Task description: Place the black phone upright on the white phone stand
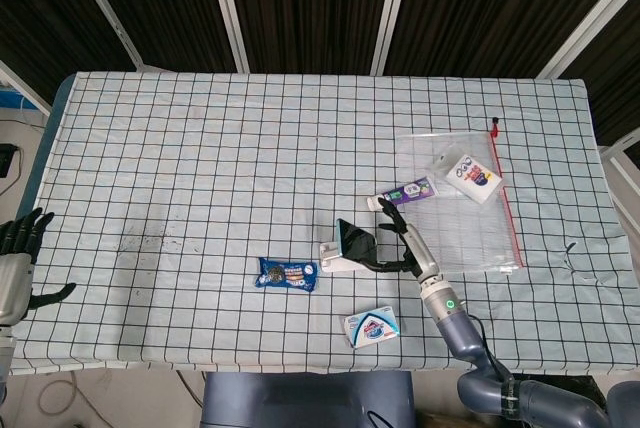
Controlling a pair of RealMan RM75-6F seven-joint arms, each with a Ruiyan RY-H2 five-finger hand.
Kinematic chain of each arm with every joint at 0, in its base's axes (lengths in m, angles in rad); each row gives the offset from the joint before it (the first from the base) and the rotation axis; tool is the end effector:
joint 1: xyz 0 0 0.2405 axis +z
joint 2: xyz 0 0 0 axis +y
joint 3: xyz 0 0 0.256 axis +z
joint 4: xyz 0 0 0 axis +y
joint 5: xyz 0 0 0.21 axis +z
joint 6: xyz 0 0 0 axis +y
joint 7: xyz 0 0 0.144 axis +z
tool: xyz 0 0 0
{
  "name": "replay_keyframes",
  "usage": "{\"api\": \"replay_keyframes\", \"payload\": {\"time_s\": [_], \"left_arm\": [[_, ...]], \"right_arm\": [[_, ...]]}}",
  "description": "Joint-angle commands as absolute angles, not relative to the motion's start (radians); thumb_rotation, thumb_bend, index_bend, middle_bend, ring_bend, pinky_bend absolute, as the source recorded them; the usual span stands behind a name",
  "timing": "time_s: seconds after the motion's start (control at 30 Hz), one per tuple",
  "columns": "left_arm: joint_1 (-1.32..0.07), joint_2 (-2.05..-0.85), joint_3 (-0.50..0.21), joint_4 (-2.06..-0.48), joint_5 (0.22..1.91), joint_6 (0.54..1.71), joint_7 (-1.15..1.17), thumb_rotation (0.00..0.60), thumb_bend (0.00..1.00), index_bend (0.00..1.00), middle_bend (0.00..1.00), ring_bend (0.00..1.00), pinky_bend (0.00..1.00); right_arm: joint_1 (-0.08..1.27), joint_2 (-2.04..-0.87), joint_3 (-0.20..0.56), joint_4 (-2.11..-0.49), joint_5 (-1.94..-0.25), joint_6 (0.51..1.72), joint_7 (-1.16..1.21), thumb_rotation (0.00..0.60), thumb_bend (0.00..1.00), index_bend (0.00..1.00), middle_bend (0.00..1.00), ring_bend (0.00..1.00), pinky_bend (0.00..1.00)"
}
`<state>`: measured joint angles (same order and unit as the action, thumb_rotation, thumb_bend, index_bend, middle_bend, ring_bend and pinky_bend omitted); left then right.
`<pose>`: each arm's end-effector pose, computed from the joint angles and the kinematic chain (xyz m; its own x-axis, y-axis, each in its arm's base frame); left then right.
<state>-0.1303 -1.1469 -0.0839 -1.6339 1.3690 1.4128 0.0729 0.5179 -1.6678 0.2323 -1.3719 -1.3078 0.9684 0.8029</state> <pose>-0.3136 0.2009 0.1496 0.3972 0.0338 0.9171 0.9144 0.0706 -0.3986 -0.1896 -0.3105 -0.0375 -0.6293 -0.3844 0.6755 -0.7536 0.0893 -0.6512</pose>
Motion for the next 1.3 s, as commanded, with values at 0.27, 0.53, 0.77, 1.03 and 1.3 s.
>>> {"api": "replay_keyframes", "payload": {"time_s": [0.27,0.53,0.77,1.03,1.3], "left_arm": [[-0.129,-1.144,-0.082,-1.635,1.376,1.417,0.067,0.600,0.00,0.00,0.00,0.00,0.00],[-0.125,-1.141,-0.079,-1.633,1.389,1.429,0.065,0.600,0.00,0.00,0.00,0.00,0.00],[-0.118,-1.138,-0.075,-1.638,1.378,1.434,0.107,0.600,0.00,0.00,0.00,0.00,0.00],[-0.110,-1.143,-0.073,-1.639,1.384,1.458,0.155,0.600,0.00,0.00,0.00,0.00,0.00],[-0.105,-1.153,-0.076,-1.635,1.385,1.473,0.169,0.600,0.00,0.00,0.00,0.00,0.00]], "right_arm": [[0.484,-1.585,0.209,-1.422,-1.315,1.005,0.696,0.600,0.00,0.00,0.01,0.00,0.16],[0.448,-1.386,0.220,-1.556,-1.277,1.033,0.524,0.600,0.00,0.00,0.01,0.00,0.16],[0.373,-1.179,0.163,-1.640,-1.297,1.124,0.246,0.600,0.00,0.00,0.00,0.00,0.16],[0.244,-1.118,0.078,-1.639,-1.328,1.343,-0.152,0.600,0.00,0.00,0.00,0.00,0.15],[0.178,-1.144,0.066,-1.634,-1.333,1.454,-0.246,0.600,0.00,0.00,0.00,0.00,0.15]]}}
